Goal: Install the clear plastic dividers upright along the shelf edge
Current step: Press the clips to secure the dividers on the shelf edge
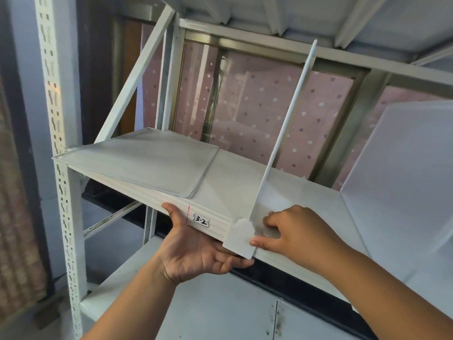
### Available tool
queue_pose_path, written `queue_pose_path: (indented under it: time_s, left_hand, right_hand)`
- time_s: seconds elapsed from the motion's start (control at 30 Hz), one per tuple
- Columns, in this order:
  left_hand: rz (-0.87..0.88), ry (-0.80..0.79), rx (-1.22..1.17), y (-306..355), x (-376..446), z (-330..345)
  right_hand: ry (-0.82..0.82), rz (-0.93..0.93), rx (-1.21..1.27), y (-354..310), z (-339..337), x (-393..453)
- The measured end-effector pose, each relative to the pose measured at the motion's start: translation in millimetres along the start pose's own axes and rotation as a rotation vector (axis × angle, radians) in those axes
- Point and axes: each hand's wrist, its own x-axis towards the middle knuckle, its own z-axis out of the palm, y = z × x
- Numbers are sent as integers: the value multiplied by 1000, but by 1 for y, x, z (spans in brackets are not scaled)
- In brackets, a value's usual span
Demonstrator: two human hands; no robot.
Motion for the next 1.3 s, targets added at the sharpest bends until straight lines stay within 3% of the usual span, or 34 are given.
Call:
queue_pose_path:
  time_s: [0.17, 0.4, 0.7, 0.8, 1.0, 1.3]
  left_hand:
    - [26, 124, 96, -1, 2, -4]
    - [74, 245, 140, 1, 0, -15]
    - [186, 425, -115, 28, -25, -30]
    - [64, 404, -58, 26, -27, -27]
    - [-46, 184, -42, 14, -17, -11]
    - [19, 306, 52, 16, -14, -16]
  right_hand:
    - [19, -40, -87, -9, 2, -2]
    - [63, 55, -158, -28, 1, 5]
    - [170, 153, -96, -43, 3, 12]
    - [146, 115, -95, -46, 3, 11]
    - [130, 91, -87, -51, 6, 9]
    - [261, 91, -42, -64, 12, 6]
